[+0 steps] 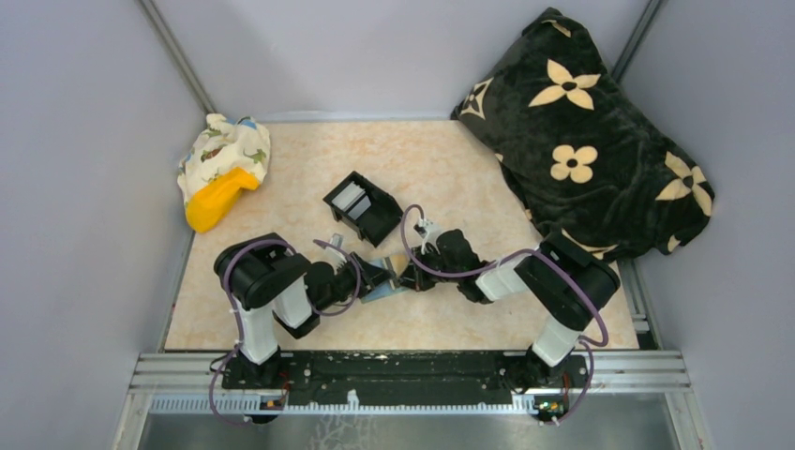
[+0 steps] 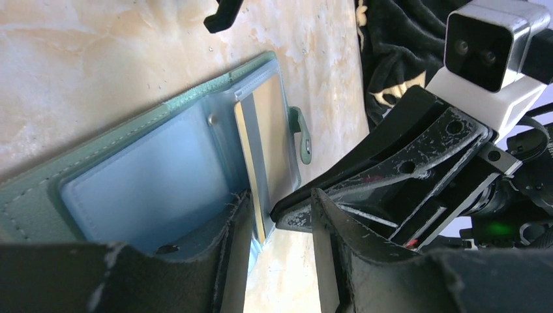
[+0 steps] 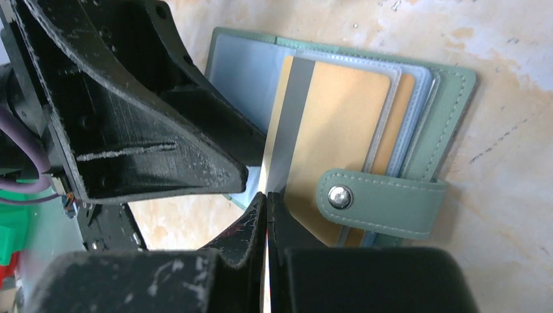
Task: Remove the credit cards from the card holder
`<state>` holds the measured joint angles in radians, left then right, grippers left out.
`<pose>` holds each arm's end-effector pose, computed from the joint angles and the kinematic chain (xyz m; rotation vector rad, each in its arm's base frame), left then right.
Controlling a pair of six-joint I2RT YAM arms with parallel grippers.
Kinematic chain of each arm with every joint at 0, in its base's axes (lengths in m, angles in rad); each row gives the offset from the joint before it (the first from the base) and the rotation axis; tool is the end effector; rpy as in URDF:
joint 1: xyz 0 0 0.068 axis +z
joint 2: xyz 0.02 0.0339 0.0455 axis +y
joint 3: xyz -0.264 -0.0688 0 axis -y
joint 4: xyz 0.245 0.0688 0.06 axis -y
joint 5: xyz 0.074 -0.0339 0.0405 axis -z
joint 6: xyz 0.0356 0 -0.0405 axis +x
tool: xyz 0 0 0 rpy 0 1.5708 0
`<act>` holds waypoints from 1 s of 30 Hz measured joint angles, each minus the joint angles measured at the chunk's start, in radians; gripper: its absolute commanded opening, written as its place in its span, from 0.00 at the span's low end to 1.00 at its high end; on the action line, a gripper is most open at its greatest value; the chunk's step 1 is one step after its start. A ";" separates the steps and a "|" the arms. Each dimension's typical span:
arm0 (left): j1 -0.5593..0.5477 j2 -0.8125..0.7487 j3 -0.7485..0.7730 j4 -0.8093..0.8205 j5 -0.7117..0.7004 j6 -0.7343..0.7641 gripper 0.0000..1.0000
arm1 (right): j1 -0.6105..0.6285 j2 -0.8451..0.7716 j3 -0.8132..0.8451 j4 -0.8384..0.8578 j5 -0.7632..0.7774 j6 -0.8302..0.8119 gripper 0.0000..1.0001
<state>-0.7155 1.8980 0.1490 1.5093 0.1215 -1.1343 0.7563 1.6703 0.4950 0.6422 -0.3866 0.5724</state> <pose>0.1683 -0.1520 0.0858 -0.3305 2.0262 -1.3606 0.2004 0.2075 0.1189 -0.4641 2.2516 1.1565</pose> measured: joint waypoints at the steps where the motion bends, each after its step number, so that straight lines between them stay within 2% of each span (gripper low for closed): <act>1: 0.000 0.000 0.000 0.000 -0.003 0.000 0.44 | 0.000 0.000 -0.004 0.003 -0.002 0.002 0.00; 9: 0.000 0.013 0.010 0.001 -0.009 -0.014 0.43 | 0.000 -0.007 -0.011 -0.002 -0.005 0.008 0.00; 20: 0.000 0.019 0.019 0.001 -0.017 -0.017 0.43 | -0.006 -0.130 -0.013 -0.199 0.055 -0.016 0.00; 30: 0.000 0.020 0.019 0.001 -0.018 -0.016 0.43 | -0.132 -0.250 -0.045 -0.268 0.088 -0.026 0.00</act>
<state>-0.7151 1.9179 0.1677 1.5105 0.1040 -1.1500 0.6243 1.4200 0.4500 0.3744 -0.2985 0.5465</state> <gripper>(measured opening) 0.430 0.005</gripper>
